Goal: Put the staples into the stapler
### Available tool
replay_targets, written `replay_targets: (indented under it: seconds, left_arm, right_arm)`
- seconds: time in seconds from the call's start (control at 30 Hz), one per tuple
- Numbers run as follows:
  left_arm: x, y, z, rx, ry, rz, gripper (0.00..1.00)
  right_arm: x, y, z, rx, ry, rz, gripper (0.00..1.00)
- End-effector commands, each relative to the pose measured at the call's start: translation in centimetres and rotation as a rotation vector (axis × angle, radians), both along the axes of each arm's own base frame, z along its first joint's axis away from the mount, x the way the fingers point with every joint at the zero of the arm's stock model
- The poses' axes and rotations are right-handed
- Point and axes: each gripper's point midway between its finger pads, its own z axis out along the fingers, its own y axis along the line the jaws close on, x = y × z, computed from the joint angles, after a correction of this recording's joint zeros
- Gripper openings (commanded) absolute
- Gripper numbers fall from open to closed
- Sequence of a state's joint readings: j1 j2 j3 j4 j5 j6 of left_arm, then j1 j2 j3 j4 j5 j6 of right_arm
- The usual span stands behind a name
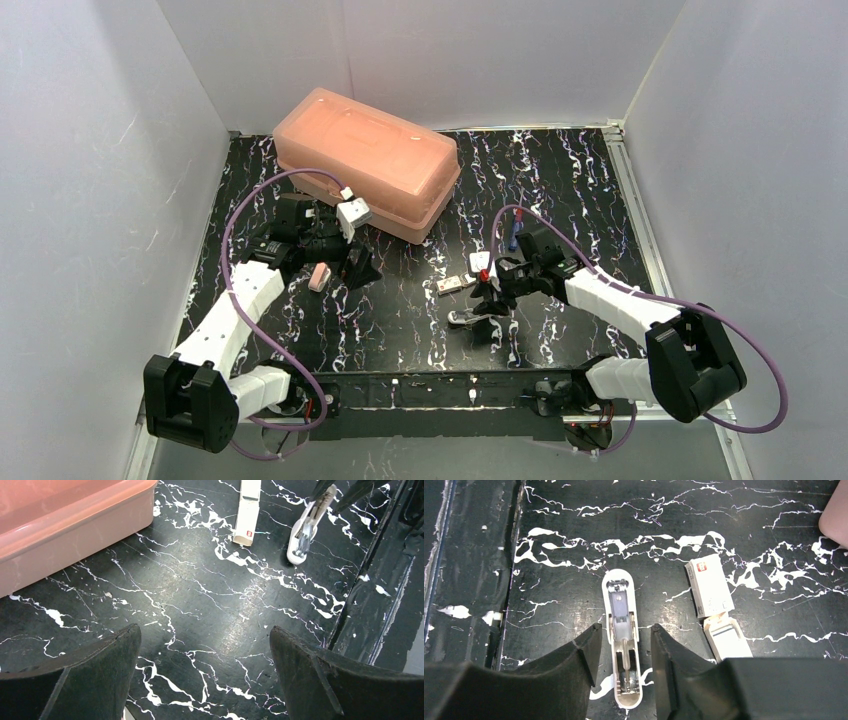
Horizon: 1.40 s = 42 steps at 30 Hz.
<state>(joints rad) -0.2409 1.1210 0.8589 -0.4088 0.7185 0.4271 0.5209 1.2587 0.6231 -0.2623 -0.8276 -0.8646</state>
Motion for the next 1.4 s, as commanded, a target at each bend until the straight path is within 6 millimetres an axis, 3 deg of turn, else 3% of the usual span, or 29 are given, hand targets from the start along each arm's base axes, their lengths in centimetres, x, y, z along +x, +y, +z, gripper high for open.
replay_targets:
  seconds: [0.0,0.1,0.27,0.47,0.57,0.8,1.37]
  left_arm:
    - [-0.2,0.7,0.1,0.025,-0.021,0.014,0.99]
    - [0.5,1.5,-0.6,0.072,-0.025,0.061,0.98]
    - [2.0,4.7,-2.7,0.246,0.01,0.197,0.98]
    - [2.3,8.4,-5.4,0.462,0.097,0.278,0.98]
    - [2.4,10.2,-6.4,0.537,0.134,0.324,0.98]
    - [3.5,12.4,-8.0,0.584,0.191,0.408,0.95]
    - [4.1,12.0,-11.0,0.554,0.348,0.372,0.46]
  right_arm:
    - [0.5,0.4,0.1,-0.005,0.002,-0.012,0.42]
    - [0.8,0.8,1.3,0.015,0.002,-0.016,0.44]
    - [1.8,1.8,5.3,0.077,-0.016,-0.05,0.48]
    - [1.7,2.6,9.0,0.136,0.021,-0.047,0.51]
    - [1.5,2.7,9.9,0.142,0.034,-0.041,0.52]
    - [1.4,2.3,9.6,0.134,0.032,-0.065,0.52]
    - [1.6,2.0,8.4,0.109,0.042,-0.099,0.52]
